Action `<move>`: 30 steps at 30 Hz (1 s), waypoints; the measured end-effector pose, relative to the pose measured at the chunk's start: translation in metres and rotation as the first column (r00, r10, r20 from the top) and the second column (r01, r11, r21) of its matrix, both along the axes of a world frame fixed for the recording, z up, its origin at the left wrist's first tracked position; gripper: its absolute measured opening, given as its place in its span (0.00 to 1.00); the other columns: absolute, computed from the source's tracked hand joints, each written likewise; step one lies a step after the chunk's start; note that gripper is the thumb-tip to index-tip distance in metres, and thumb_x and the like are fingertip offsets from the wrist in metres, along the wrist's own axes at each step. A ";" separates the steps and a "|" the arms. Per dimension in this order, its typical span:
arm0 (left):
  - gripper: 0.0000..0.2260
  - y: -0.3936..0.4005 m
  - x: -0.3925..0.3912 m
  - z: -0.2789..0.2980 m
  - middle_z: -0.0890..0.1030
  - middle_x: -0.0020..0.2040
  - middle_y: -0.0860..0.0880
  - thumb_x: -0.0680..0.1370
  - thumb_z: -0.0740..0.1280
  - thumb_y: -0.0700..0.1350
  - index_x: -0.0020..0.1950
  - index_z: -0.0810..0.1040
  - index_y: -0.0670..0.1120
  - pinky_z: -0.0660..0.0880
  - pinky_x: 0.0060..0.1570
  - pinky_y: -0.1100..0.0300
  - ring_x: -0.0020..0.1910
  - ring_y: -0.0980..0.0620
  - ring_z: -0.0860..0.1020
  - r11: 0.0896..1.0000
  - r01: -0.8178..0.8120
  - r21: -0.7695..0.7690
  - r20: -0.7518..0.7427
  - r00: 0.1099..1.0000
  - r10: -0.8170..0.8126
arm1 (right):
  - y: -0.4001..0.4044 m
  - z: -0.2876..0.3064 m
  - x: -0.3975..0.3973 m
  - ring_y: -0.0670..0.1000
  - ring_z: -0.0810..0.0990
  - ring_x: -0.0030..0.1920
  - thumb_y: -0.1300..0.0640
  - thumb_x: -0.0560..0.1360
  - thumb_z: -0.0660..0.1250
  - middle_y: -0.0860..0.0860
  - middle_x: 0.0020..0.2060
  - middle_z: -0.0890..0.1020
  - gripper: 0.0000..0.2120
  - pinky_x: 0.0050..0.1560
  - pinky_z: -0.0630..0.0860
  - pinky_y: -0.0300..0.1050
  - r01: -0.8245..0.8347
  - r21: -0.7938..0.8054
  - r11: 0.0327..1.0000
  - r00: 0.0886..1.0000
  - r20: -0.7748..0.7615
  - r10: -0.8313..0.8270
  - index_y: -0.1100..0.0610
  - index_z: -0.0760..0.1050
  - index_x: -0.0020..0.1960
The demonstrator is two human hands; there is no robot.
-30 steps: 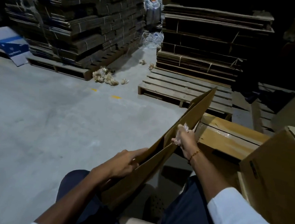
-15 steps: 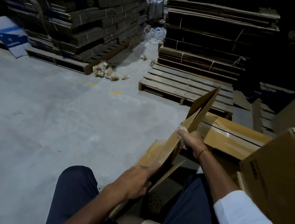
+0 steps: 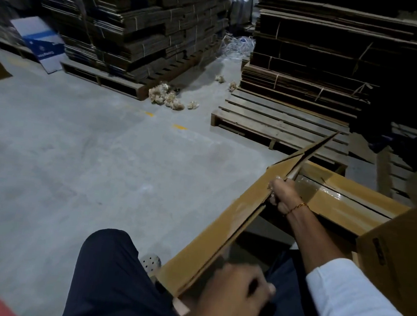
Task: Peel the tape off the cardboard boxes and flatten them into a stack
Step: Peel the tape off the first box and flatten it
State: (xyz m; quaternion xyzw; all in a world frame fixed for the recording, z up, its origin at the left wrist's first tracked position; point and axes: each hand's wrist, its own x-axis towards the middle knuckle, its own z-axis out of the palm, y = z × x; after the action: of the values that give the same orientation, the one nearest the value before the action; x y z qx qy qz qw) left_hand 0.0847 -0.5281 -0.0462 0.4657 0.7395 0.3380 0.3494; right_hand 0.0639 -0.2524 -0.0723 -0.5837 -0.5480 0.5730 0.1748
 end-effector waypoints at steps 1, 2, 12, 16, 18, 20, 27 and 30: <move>0.22 0.002 0.008 -0.003 0.80 0.44 0.57 0.71 0.70 0.69 0.49 0.80 0.52 0.76 0.51 0.59 0.48 0.56 0.80 0.994 -0.011 -0.109 0.272 0.961 0.040 | -0.001 0.002 -0.004 0.47 0.65 0.24 0.69 0.77 0.60 0.54 0.34 0.69 0.06 0.19 0.60 0.36 0.032 -0.017 0.999 0.996 -0.078 -0.033 0.60 0.66 0.47; 0.29 0.007 0.011 -0.007 0.81 0.48 0.56 0.65 0.72 0.73 0.52 0.80 0.52 0.77 0.52 0.57 0.50 0.56 0.81 0.975 -0.017 -0.221 0.549 0.824 0.139 | -0.002 0.005 -0.009 0.46 0.64 0.23 0.69 0.77 0.60 0.53 0.34 0.68 0.06 0.19 0.60 0.36 0.060 -0.033 0.998 0.986 -0.151 -0.064 0.59 0.66 0.48; 0.20 0.036 -0.094 0.018 0.62 0.79 0.48 0.73 0.72 0.59 0.63 0.73 0.59 0.75 0.60 0.31 0.68 0.43 0.74 0.459 -0.867 -0.195 0.971 -0.104 0.216 | -0.037 0.029 -0.056 0.46 0.66 0.26 0.65 0.79 0.61 0.52 0.35 0.69 0.11 0.22 0.63 0.38 0.111 -0.083 0.990 0.910 -0.392 -0.135 0.61 0.67 0.61; 0.18 0.034 -0.137 0.009 0.68 0.73 0.46 0.76 0.73 0.54 0.62 0.77 0.48 0.80 0.54 0.36 0.66 0.40 0.76 0.300 -0.901 -0.313 0.921 -0.210 0.329 | -0.061 0.020 -0.086 0.46 0.67 0.28 0.65 0.78 0.63 0.53 0.38 0.70 0.17 0.24 0.64 0.39 0.072 -0.114 0.991 0.907 -0.405 -0.113 0.59 0.64 0.66; 0.18 0.029 -0.156 0.003 0.71 0.72 0.43 0.79 0.71 0.46 0.67 0.75 0.41 0.79 0.57 0.37 0.65 0.39 0.76 0.239 -0.908 -0.344 0.899 -0.245 0.362 | -0.070 0.016 -0.101 0.46 0.67 0.28 0.65 0.79 0.63 0.54 0.39 0.71 0.19 0.23 0.65 0.38 0.048 -0.113 0.992 0.915 -0.393 -0.089 0.60 0.62 0.68; 0.13 0.025 -0.179 -0.004 0.71 0.70 0.39 0.80 0.68 0.37 0.64 0.74 0.37 0.78 0.59 0.37 0.64 0.37 0.76 0.200 -0.907 -0.370 0.886 -0.279 0.371 | -0.076 0.011 -0.116 0.46 0.67 0.28 0.66 0.79 0.63 0.55 0.39 0.71 0.22 0.22 0.65 0.38 0.035 -0.111 0.993 0.922 -0.380 -0.075 0.61 0.61 0.70; 0.03 0.027 -0.275 -0.026 0.70 0.66 0.31 0.80 0.62 0.30 0.51 0.73 0.36 0.83 0.41 0.42 0.55 0.34 0.78 0.258 -0.904 -0.342 0.909 -0.248 0.336 | -0.069 -0.003 -0.193 0.48 0.65 0.24 0.70 0.77 0.60 0.55 0.32 0.69 0.21 0.21 0.59 0.36 0.014 -0.124 0.992 0.929 -0.365 -0.059 0.62 0.61 0.68; 0.02 0.035 -0.330 -0.036 0.72 0.64 0.31 0.80 0.62 0.31 0.51 0.73 0.36 0.82 0.31 0.47 0.57 0.34 0.78 0.286 -0.907 -0.310 0.922 -0.213 0.324 | -0.061 -0.009 -0.240 0.49 0.65 0.24 0.71 0.76 0.59 0.55 0.33 0.68 0.17 0.21 0.59 0.36 -0.013 -0.147 0.989 0.922 -0.383 -0.045 0.59 0.62 0.62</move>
State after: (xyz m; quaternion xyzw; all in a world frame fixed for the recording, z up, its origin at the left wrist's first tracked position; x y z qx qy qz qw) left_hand -0.2449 -0.4935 -0.0822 -0.2317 0.3893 0.8347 0.3132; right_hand -0.1758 -0.3130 -0.0810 -0.4754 -0.4544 0.7139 0.2406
